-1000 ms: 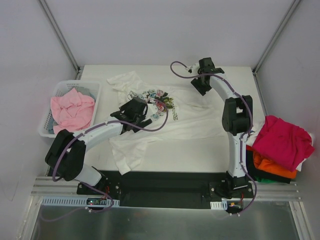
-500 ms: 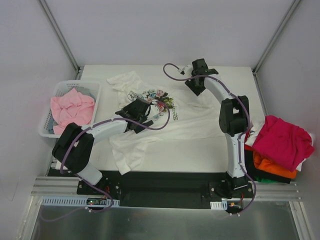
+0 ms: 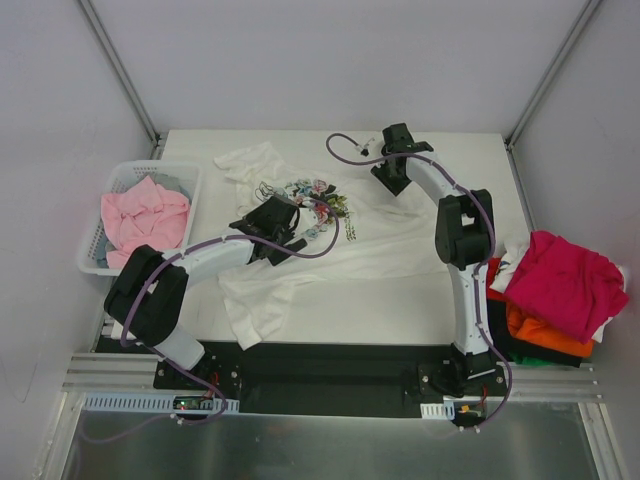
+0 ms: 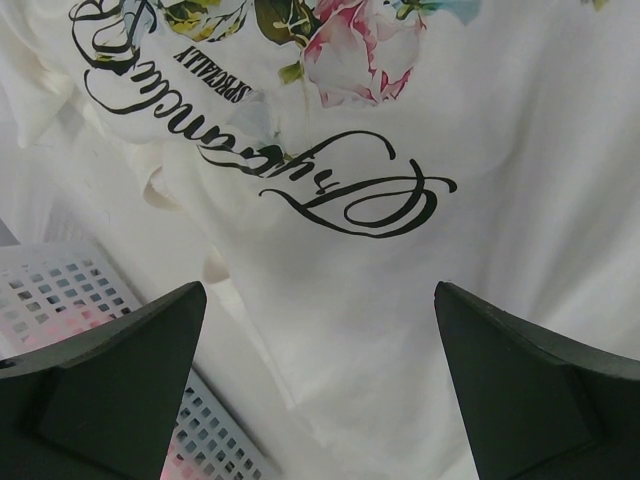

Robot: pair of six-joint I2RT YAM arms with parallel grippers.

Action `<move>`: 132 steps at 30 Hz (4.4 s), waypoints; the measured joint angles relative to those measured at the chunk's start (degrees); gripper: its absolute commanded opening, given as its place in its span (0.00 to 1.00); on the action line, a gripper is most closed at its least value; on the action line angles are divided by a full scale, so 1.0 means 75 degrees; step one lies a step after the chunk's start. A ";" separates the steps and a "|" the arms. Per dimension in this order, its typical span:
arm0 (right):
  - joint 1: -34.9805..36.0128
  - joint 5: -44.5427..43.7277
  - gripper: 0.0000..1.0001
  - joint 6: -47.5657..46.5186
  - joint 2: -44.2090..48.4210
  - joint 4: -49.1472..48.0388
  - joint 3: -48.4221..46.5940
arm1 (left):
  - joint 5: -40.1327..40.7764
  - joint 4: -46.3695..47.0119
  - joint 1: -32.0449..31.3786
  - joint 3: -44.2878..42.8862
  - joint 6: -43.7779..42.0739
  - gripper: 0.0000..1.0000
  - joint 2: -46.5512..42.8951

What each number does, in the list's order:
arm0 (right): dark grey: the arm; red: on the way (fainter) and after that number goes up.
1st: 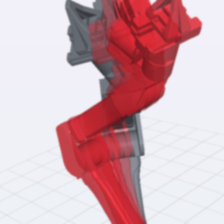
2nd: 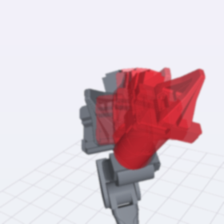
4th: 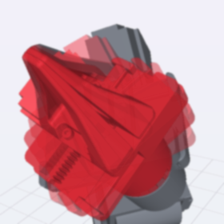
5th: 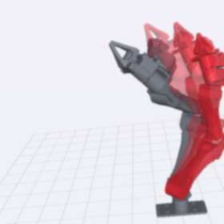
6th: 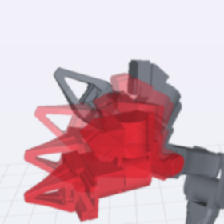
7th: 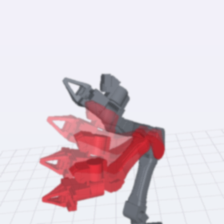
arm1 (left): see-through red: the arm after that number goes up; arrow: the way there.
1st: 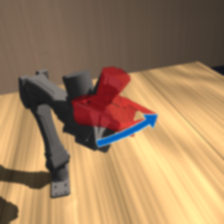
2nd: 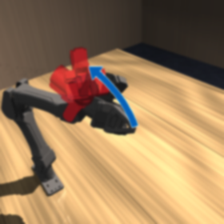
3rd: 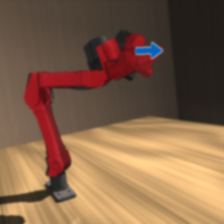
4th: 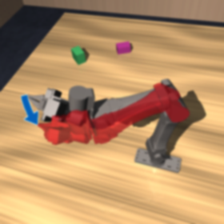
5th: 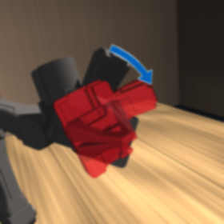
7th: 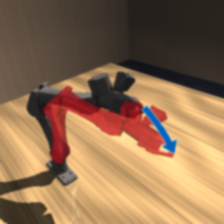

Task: Fold and stack the t-shirts
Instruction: Flatten the tshirt out

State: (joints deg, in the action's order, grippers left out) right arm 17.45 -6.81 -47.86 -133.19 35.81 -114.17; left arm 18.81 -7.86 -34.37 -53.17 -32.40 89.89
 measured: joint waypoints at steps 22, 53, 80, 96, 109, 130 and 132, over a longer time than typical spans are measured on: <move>0.0000 -0.0452 0.01 -0.0294 -0.0082 -0.0006 -0.0044 | -0.0207 0.0198 0.0044 0.0230 0.0181 0.99 0.0003; 0.0067 -0.2098 0.01 -0.2063 -0.0702 -0.1142 -0.1037 | -0.0029 0.0216 -0.0379 0.0621 -0.0029 0.99 0.0271; -0.0198 -0.3386 0.02 -0.4322 -0.1699 -0.3264 -0.2092 | 0.0044 0.0341 -0.0425 0.0723 -0.0006 0.99 0.0230; -0.0309 -0.3608 0.06 -0.5173 -0.1970 -0.4482 -0.2358 | 0.0047 0.0399 -0.0425 0.0784 0.0032 0.99 0.0189; -0.0309 -0.3567 0.18 -0.5922 -0.2320 -0.5863 -0.2358 | 0.0050 0.0399 -0.0425 0.0781 0.0035 0.99 0.0189; -0.0341 -0.3724 0.73 -0.5246 -0.1274 -0.6368 0.0341 | 0.0105 0.0370 -0.0420 0.0740 0.0204 0.99 0.0184; -0.0347 -0.3710 0.77 -0.4689 -0.0737 -0.5866 0.0860 | 0.0090 0.0344 -0.0420 0.0702 0.0230 0.99 0.0184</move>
State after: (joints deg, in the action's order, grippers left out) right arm 14.85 -34.63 -83.02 -138.72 -8.19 -107.72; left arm 19.49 -5.28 -37.52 -47.90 -30.68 91.26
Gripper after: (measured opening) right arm 0.731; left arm 0.992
